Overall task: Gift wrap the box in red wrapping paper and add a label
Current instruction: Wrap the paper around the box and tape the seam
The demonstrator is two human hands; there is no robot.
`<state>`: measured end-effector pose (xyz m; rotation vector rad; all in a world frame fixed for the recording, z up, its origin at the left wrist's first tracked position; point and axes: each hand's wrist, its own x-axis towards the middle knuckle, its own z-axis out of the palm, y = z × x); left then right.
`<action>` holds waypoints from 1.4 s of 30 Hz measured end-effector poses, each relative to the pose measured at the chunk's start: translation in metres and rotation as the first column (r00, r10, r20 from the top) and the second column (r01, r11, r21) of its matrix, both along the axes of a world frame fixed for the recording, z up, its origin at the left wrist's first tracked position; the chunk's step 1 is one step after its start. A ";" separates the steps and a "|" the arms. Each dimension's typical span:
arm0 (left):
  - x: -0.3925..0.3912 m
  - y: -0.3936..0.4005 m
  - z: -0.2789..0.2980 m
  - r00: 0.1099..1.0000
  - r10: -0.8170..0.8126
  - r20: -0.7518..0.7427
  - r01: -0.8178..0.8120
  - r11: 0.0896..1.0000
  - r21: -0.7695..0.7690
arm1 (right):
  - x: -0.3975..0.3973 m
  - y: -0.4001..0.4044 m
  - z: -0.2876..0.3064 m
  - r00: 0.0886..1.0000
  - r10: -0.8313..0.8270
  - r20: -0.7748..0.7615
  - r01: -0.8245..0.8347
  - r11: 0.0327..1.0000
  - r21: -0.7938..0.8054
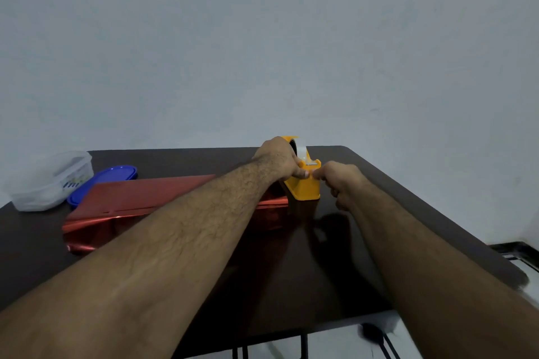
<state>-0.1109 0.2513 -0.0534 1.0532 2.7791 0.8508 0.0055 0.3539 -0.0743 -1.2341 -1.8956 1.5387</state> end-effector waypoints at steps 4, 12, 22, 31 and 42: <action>-0.002 -0.002 0.001 1.000 0.009 -0.001 -0.009 1.000 0.015 | 0.006 -0.003 -0.003 0.952 0.017 0.305 -0.078 0.979 0.189; -0.005 -0.011 0.013 0.980 -0.030 0.194 0.001 0.990 0.144 | 0.023 -0.013 0.024 0.989 0.148 -0.003 -0.139 0.934 0.329; 0.012 -0.116 0.068 0.924 -0.247 0.291 0.141 0.930 0.341 | 0.020 -0.072 0.093 0.897 0.342 0.282 -0.420 0.451 0.788; 0.012 -0.218 0.079 0.955 -0.209 0.212 0.147 0.950 0.277 | 0.013 -0.159 0.112 0.798 0.475 0.371 -0.552 0.332 0.765; 0.013 -0.303 0.070 0.931 -0.104 0.350 -0.040 0.924 0.380 | -0.016 -0.200 0.092 0.826 0.563 0.033 -0.557 0.805 0.203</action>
